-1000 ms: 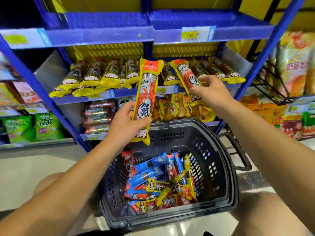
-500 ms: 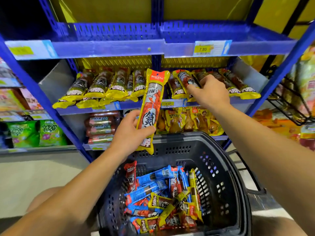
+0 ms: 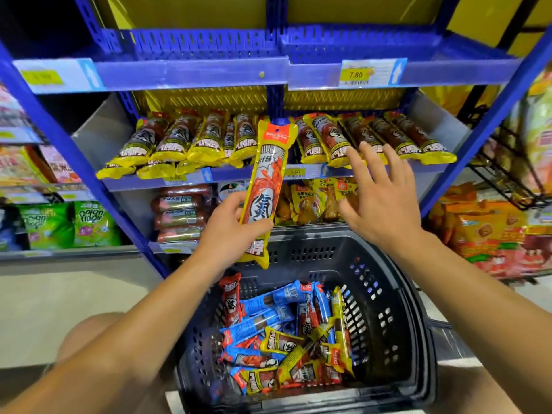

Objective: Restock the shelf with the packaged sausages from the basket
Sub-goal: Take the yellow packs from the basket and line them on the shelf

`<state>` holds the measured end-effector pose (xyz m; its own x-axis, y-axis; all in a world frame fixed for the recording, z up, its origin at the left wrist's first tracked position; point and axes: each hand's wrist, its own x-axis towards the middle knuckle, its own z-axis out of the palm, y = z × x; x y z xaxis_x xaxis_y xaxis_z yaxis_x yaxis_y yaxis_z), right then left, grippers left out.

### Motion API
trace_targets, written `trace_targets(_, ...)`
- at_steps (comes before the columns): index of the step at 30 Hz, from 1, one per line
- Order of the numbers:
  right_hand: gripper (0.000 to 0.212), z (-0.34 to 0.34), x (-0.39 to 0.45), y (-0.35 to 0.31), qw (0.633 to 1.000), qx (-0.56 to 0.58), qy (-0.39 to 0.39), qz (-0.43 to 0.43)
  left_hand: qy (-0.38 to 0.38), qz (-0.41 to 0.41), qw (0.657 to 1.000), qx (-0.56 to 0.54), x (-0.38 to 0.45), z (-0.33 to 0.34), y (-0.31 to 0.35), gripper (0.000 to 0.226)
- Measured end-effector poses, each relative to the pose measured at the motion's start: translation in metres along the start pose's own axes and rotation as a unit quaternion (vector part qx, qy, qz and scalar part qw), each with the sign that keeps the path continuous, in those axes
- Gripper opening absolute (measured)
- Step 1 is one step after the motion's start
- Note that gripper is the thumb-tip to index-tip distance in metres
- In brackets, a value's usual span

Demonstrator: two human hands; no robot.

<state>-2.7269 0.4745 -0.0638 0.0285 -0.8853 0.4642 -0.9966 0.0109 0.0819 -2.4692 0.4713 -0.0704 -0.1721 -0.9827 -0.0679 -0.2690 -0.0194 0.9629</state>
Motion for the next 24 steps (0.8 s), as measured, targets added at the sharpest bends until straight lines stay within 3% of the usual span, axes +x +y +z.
trace_targets(15,0.084,0.008,0.04,-0.018,0.991,-0.005,-0.114,0.074,-0.004,-0.015,0.999,-0.034,-0.005,-0.019,0.005,0.038)
trace_targets(21,0.083,0.008,0.042,-0.02,0.991,0.015,-0.11,0.072,0.0,-0.007,0.999,-0.032,-0.007,-0.021,0.005,0.042)
trace_targets(24,0.08,0.004,0.031,-0.02,0.994,0.047,-0.073,0.069,-0.003,-0.009,0.999,-0.043,-0.009,-0.018,0.006,0.034)
